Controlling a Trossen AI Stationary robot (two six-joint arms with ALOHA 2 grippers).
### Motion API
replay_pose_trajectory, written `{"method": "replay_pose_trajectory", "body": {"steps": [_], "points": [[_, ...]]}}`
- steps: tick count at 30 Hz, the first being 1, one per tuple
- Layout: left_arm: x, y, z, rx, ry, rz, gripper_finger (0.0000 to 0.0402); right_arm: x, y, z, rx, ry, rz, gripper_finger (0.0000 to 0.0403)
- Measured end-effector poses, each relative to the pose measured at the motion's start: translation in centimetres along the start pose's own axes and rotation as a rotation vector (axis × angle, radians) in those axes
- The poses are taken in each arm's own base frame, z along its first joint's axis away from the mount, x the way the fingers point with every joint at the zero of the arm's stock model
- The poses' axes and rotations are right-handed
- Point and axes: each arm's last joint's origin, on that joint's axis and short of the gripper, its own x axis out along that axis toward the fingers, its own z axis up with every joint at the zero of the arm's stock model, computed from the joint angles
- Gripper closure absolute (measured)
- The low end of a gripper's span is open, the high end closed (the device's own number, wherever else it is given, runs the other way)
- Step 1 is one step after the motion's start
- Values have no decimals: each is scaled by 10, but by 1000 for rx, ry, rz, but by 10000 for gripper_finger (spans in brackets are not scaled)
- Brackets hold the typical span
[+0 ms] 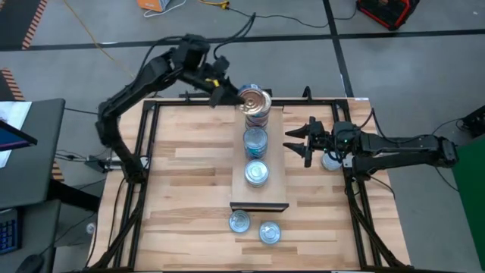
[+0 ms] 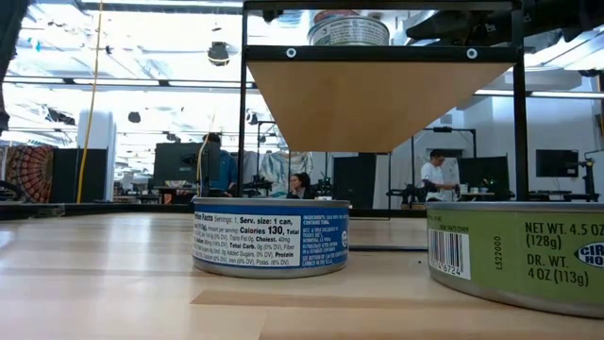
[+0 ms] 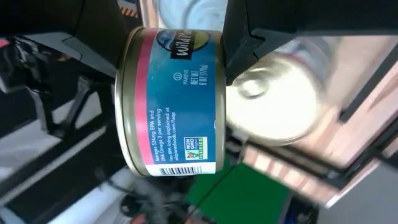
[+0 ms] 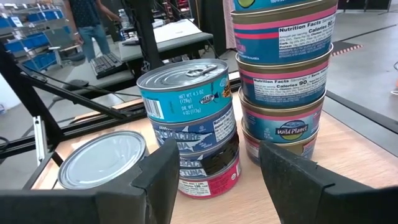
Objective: Stack canned seafood by type on shelf
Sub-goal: Stack the blue and pink tuna can on the shelf on top of the other blue and pink tuna can
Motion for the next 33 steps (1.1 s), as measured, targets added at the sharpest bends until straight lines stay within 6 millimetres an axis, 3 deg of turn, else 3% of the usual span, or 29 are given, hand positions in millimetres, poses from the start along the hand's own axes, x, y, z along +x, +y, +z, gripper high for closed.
{"method": "replay_pose_trajectory", "body": {"steps": [5,13,33], "points": [[8,18,8,-23,22,33,198,0,0,0,0,0,0,159],[5,23,11,-29,11,48,198,0,0,0,-8,-4,1,159],[26,0,5,-42,2,123,198,0,0,2,-4,-22,5,159]]}}
